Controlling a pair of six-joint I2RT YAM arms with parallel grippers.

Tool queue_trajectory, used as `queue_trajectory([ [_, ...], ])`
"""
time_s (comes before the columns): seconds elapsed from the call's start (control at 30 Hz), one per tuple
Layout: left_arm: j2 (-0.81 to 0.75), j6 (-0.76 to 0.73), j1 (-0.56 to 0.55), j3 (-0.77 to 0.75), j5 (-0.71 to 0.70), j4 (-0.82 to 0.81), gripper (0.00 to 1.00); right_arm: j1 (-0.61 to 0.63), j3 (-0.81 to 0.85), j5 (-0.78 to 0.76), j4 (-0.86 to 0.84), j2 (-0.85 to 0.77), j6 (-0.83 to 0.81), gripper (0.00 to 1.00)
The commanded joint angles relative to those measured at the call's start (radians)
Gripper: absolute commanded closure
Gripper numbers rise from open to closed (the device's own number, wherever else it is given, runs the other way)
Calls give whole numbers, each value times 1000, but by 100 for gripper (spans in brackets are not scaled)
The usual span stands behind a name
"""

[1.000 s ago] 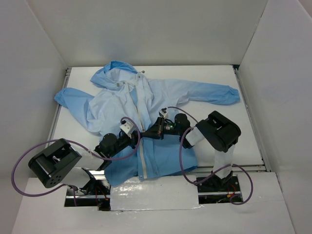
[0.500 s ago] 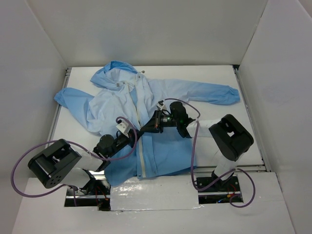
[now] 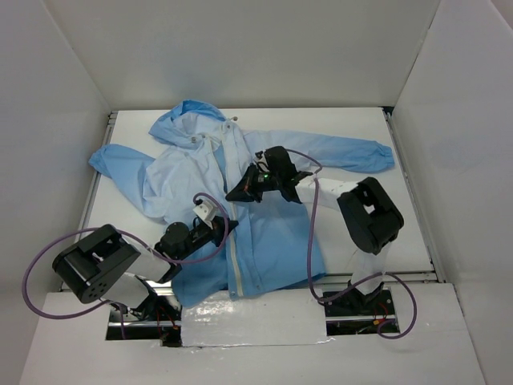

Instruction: Zip up the jacket

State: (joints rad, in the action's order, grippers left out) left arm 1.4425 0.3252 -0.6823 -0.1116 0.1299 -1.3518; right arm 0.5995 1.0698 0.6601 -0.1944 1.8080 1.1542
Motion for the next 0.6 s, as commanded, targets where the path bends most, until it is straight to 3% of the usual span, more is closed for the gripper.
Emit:
queue_trajectory([
  [0.0,-22,20,-26,26,152,-487,100,-47,120,-106,-22,85,-39,100],
  [0.33,-34,34,-26,26,220,-486,100,-133,603,-158,278,372,-99,100],
  [0.57,-65,48,-26,15,307,-471,100,-196,792,-180,325,513,-68,100],
])
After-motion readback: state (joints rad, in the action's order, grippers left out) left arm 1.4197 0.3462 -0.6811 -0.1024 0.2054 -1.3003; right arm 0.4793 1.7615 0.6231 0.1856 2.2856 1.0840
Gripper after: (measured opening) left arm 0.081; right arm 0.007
